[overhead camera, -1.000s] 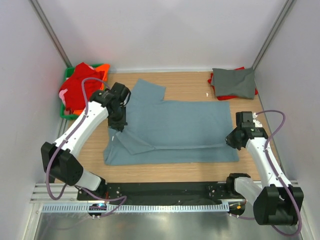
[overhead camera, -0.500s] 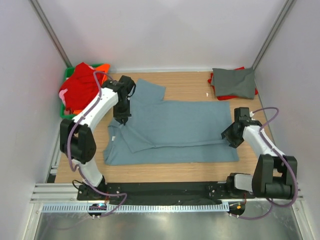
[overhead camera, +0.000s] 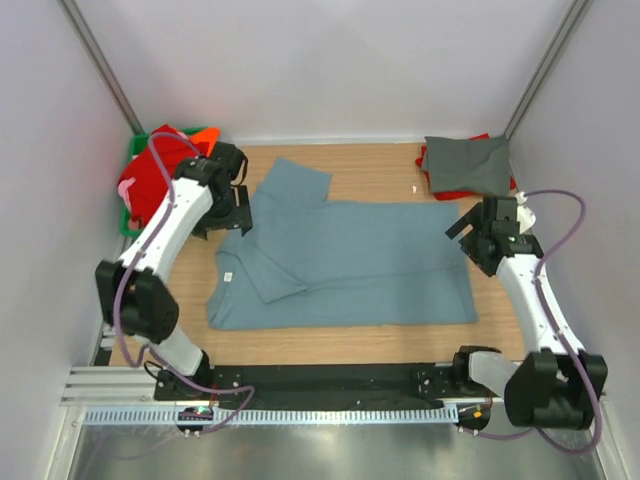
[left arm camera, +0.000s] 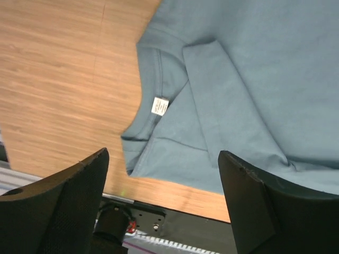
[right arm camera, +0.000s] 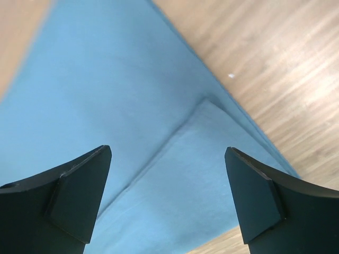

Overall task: Fold and stack the t-shirts
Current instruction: Fold the tshirt

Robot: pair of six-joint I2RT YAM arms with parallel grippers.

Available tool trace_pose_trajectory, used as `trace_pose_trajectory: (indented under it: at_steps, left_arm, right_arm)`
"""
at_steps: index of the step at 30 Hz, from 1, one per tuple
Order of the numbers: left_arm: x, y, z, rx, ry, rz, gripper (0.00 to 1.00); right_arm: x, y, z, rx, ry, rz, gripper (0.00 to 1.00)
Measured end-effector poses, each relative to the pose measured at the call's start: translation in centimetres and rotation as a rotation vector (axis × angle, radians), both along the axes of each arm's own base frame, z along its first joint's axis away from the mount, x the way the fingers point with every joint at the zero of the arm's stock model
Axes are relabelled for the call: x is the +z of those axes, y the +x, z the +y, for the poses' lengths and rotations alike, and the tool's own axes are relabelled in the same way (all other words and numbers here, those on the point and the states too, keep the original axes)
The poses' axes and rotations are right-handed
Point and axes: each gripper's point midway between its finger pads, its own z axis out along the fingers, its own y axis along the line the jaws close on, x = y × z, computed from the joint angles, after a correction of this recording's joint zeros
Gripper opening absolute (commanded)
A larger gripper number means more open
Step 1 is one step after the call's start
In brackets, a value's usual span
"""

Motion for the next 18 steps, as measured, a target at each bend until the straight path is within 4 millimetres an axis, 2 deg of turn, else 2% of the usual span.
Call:
trace_pose_trajectory:
  at_steps: [2, 4, 8, 11, 13, 18]
  left_arm:
    - [1.4, -2.5, 0.4, 0.017, -0.038, -0.058, 0.81]
    - [1.6, -5.2, 0.5, 0.031, -0.093, -0.106, 0.77]
    - [-1.1, -10.8, 0.3, 0.075, -0.205, -0.112, 0.70]
    - [-4.0, -12.8, -0.4, 0.132, -0.281, -0.110, 0.66]
    - [-5.5, -13.5, -0.9, 0.169, -0.332, -0.114, 0.61]
    - [-8.0, -13.5, -2.2, 0.248, -0.430, -0.135, 0.59]
  right_arm:
    - [2.7, 0.3, 0.9, 0.038, -0.007, -0.094, 0.93]
    - [4.9, 0.2, 3.3, 0.126, 0.006, -0.180, 0.92]
    - [6.7, -0.4, 11.2, 0.413, 0.067, -0.258, 0.84]
    - [6.3, -1.3, 18.3, 0.671, 0.098, -0.217, 0.76]
    - [6.1, -1.3, 22.3, 0.804, 0.086, -0.181, 0.70]
    - [5.4, -1.1, 32.8, 1.096, 0.022, -0.135, 0.65]
